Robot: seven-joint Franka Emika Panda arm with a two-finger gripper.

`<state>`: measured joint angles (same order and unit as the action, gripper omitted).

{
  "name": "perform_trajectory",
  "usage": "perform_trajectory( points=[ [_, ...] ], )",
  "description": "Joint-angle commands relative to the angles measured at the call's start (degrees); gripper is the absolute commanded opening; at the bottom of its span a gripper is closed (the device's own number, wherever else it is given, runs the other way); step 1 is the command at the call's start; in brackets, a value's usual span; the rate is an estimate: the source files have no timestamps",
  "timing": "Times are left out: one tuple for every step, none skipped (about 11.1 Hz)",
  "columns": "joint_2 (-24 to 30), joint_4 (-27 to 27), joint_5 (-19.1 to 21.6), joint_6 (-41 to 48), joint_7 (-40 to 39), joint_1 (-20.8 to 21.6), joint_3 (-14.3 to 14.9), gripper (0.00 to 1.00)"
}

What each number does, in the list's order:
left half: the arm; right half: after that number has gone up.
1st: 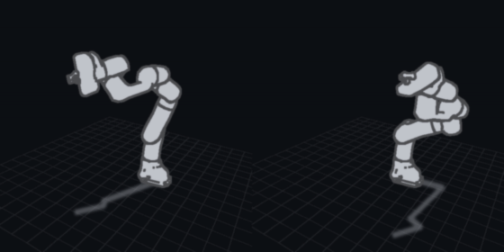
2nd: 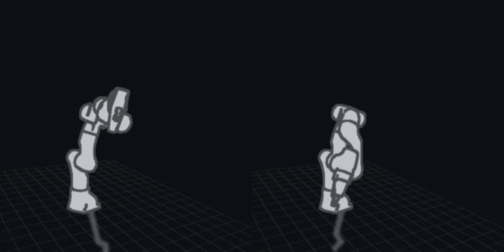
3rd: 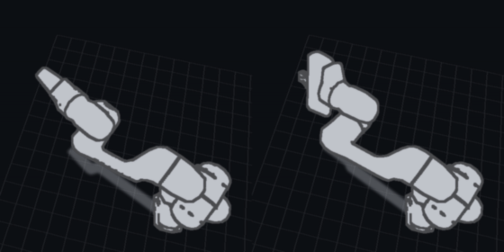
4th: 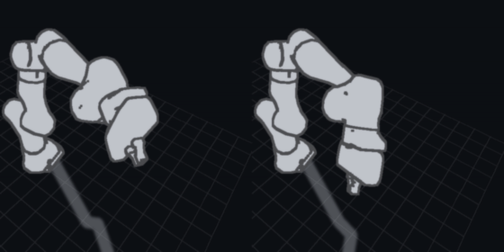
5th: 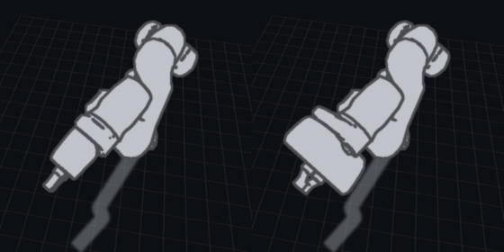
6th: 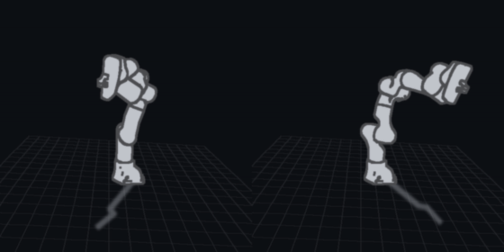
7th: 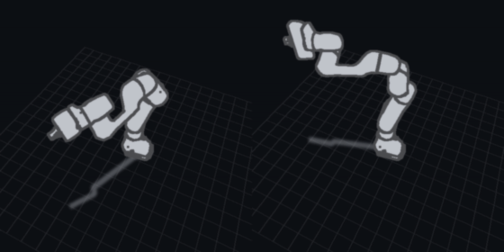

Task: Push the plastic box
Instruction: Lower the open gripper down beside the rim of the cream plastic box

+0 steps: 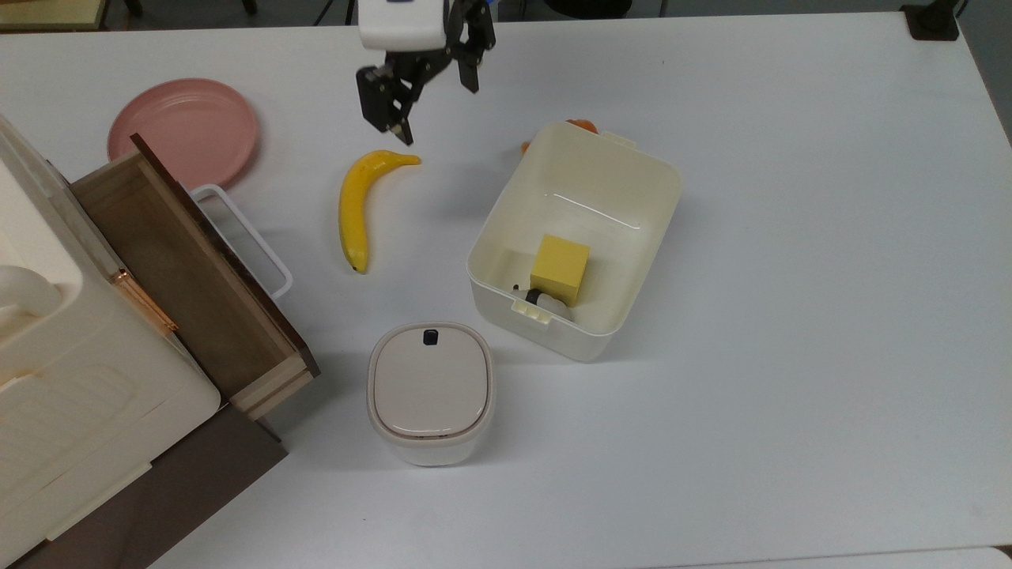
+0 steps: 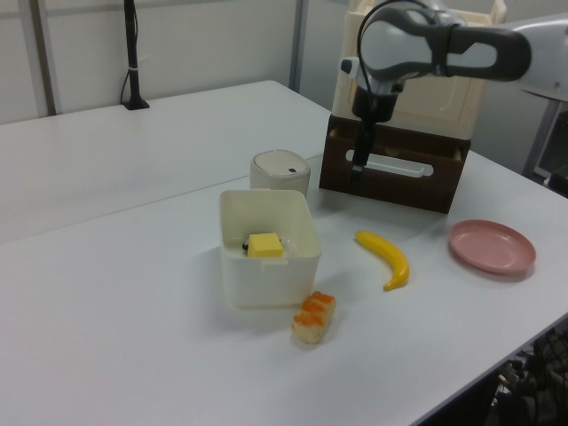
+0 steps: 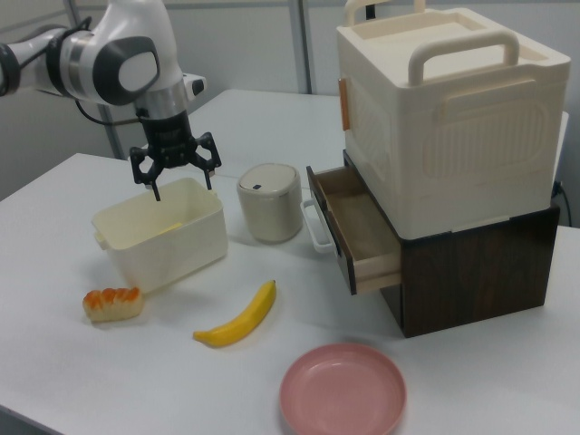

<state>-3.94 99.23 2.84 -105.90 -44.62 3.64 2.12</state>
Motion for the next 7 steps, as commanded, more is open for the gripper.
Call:
perform_trajectory(
  points=[
    [-1.5,2.2,-1.1,-7.2,-4.0,0.7,-0.2,1.00],
    [-1.6,3.2,-1.3,-7.4,-5.2,0.8,-0.5,1.00],
    [-1.6,4.7,-2.9,-7.4,-7.0,1.4,-0.6,1.00],
    [-1.4,6.1,-4.8,-7.3,-8.9,2.3,-0.6,1.00],
    [-1.6,6.6,-5.6,-7.2,-10.1,2.6,-0.6,1.00],
    [-2.0,7.0,-5.9,-7.2,-10.3,2.8,-0.6,1.00],
    [-2.8,7.0,-6.4,-7.2,-11.2,3.1,-0.6,1.00]
  ],
)
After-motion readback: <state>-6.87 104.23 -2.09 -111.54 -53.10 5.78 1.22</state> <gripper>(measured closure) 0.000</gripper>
